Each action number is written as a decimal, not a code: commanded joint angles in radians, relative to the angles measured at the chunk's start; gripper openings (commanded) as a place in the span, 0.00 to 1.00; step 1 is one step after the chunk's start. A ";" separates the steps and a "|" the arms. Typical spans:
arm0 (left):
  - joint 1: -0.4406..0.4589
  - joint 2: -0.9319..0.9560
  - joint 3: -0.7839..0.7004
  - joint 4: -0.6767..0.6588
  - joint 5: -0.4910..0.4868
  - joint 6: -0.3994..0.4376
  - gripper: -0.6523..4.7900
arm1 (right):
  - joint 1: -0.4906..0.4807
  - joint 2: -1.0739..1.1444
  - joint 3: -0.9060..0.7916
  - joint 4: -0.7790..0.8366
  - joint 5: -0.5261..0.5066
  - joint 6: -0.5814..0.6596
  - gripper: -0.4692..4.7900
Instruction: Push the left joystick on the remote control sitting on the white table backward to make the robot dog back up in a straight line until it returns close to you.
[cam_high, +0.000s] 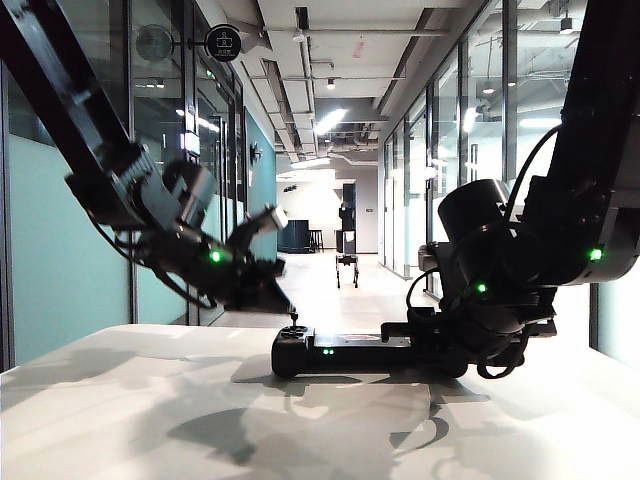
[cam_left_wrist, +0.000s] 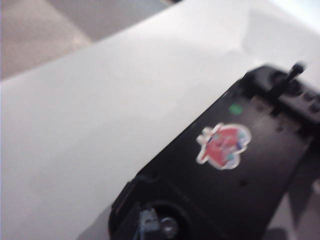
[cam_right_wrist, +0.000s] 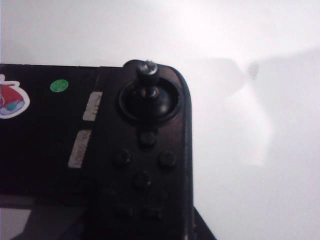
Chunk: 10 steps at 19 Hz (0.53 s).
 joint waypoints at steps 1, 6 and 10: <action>0.006 0.035 0.031 -0.005 0.008 0.018 0.11 | 0.002 -0.007 0.005 0.024 0.005 0.004 0.47; 0.061 0.070 0.076 0.014 0.078 0.014 0.11 | 0.002 -0.007 0.005 0.024 0.002 0.004 0.47; 0.079 0.114 0.161 0.005 0.195 0.015 0.11 | 0.002 -0.007 0.004 0.024 0.002 0.003 0.47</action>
